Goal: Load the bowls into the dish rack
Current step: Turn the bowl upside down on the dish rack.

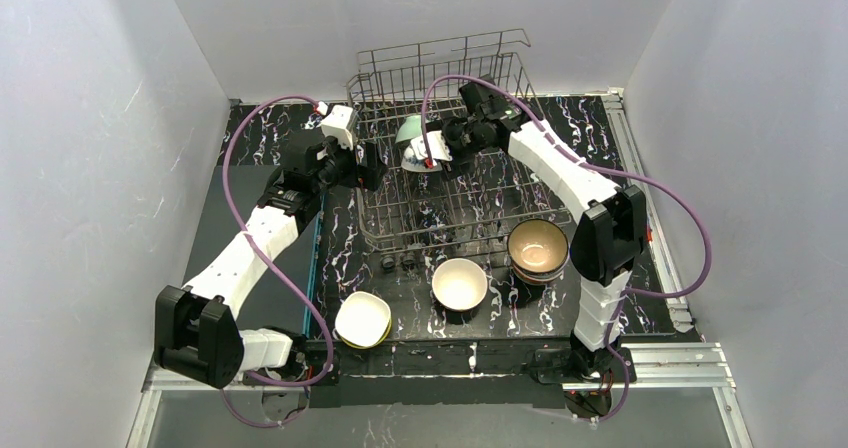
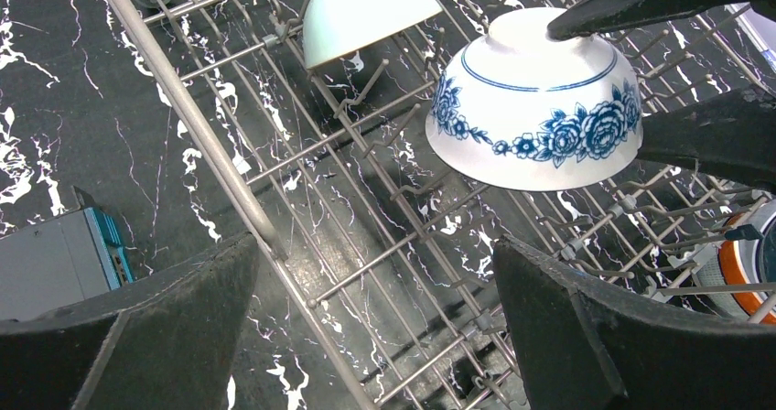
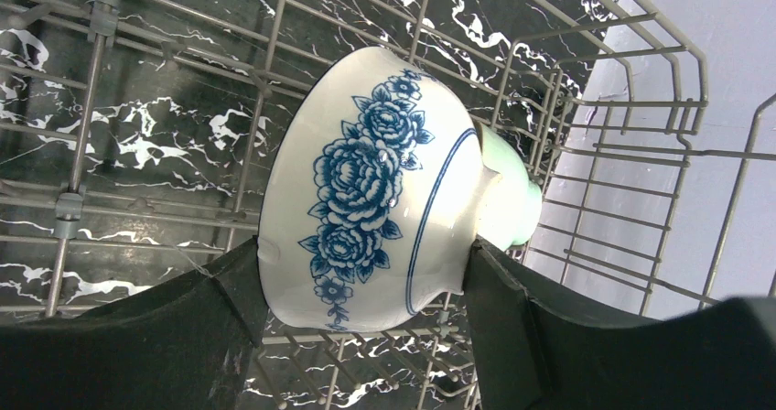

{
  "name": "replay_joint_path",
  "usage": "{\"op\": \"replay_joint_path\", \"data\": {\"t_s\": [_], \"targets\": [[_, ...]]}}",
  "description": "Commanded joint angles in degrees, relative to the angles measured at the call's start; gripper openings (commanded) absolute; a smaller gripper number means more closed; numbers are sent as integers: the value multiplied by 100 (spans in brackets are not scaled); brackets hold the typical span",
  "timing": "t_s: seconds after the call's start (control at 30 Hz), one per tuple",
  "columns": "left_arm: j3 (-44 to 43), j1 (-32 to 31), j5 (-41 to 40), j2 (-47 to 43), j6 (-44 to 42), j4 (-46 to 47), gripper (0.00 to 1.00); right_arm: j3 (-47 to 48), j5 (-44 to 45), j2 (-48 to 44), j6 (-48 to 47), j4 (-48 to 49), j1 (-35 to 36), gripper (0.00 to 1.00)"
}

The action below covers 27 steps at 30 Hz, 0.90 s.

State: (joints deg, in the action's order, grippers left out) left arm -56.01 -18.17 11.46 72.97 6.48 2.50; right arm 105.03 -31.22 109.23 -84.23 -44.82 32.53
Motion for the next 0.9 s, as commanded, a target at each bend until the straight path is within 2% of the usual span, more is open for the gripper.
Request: {"op": "replay_joint_path", "data": {"t_s": [0.0, 0.3, 0.87], "targets": [[-226, 32, 79, -46, -22, 9, 98, 416, -122, 1, -6, 345, 14, 1], [-226, 46, 46, -72, -57, -6, 98, 876, -90, 546, -153, -111, 15, 1], [-208, 75, 89, -143, -51, 24, 98, 1042, 91, 1013, -178, -106, 16, 1]]}}
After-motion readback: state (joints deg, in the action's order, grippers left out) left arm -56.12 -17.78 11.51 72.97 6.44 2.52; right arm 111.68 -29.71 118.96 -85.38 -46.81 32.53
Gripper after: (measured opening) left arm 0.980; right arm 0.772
